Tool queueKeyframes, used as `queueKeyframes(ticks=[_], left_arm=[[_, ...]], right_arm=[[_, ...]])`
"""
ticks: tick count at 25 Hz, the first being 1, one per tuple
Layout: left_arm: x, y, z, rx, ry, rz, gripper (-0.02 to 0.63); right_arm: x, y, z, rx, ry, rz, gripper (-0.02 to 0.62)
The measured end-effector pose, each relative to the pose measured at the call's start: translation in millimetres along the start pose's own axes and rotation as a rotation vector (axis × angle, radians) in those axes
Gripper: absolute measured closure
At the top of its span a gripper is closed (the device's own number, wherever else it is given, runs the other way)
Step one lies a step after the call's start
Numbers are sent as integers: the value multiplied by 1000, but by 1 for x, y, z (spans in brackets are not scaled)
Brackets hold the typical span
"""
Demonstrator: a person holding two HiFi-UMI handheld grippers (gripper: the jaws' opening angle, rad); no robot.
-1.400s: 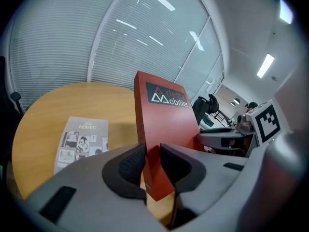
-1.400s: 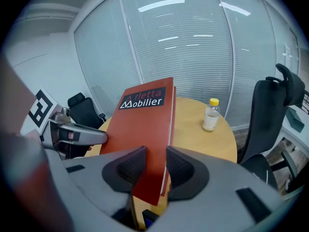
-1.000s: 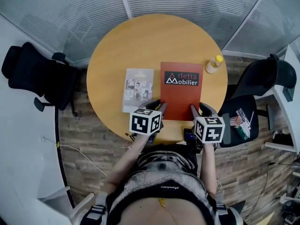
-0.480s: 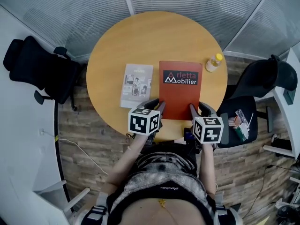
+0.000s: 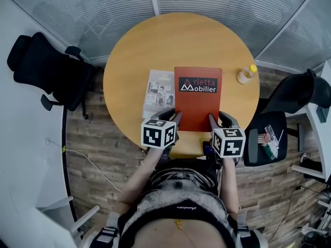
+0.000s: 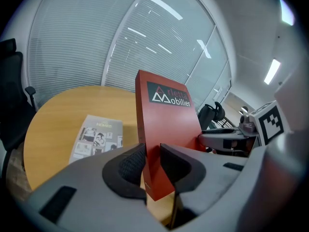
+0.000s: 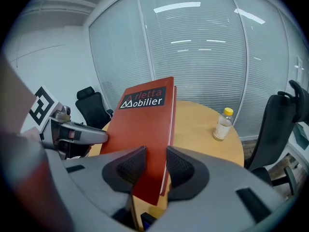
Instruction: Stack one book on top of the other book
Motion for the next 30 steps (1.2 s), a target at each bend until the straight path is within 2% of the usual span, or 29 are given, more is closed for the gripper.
queueKeyframes(ticks=[12,21,30], left_arm=[[81,-17,53,23,32,-2,522],[124,-19,87,35,39,-5,522],[149,-21,95,70,64,-28,522]], right_arm=[[89,-23,-28,18,16,-37,454],[143,-32,-40,20,30,-43,454],[166,-29,-51,34,50,-87,454]])
Point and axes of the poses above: the fingertips, and each gripper's own axes: z backward along the fingers, x to its left, y out of its underside, the point moved 5 cm from there along z, backward along the fingers, and after that the axes turned 12 degrees about y, right-handed, at the moved point
